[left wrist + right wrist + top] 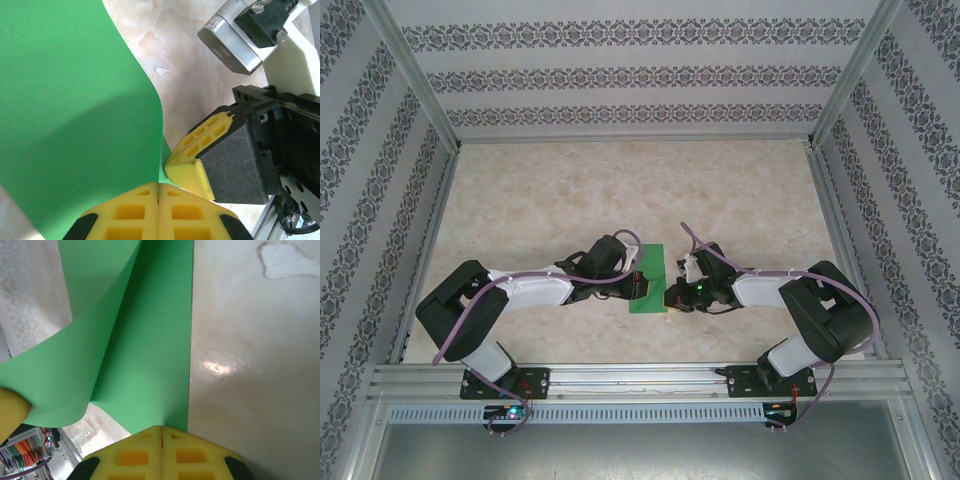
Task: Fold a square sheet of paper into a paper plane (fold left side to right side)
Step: Fold the triangle a second time at the center of the table.
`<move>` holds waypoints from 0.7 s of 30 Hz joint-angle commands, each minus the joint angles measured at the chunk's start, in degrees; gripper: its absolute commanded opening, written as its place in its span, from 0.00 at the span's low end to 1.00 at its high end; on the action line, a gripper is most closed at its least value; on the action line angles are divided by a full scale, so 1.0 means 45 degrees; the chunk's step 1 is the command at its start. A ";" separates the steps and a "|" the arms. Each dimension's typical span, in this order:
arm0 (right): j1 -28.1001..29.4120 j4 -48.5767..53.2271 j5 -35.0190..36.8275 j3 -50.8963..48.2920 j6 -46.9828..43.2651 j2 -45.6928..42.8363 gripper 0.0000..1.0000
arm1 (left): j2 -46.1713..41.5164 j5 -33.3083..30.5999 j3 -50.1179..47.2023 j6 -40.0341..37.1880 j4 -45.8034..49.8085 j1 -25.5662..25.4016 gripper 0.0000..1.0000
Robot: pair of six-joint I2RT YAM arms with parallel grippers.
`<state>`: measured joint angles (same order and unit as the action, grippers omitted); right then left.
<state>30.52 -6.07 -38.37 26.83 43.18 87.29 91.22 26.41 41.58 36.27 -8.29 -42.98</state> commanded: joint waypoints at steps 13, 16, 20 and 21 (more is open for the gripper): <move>0.0146 0.1093 0.0607 0.0174 -0.0708 0.0349 0.00 | 0.0489 0.0444 -0.0049 -0.0846 0.0169 0.0854 0.00; 0.0158 0.1132 0.0597 0.0191 -0.0728 0.0369 0.00 | 0.0634 0.0459 0.0046 -0.1042 0.0344 0.0947 0.00; 0.0153 0.1191 0.0582 0.0212 -0.0784 0.0374 0.00 | 0.0851 0.0459 0.0176 -0.1277 0.0620 0.1050 0.00; 0.0160 0.1191 0.0577 0.0205 -0.0787 0.0387 0.00 | 0.0879 0.0464 0.0184 -0.1312 0.0649 0.1072 0.00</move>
<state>30.55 -4.27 -38.17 27.75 41.45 87.55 94.13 27.90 41.58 32.77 -7.46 -39.13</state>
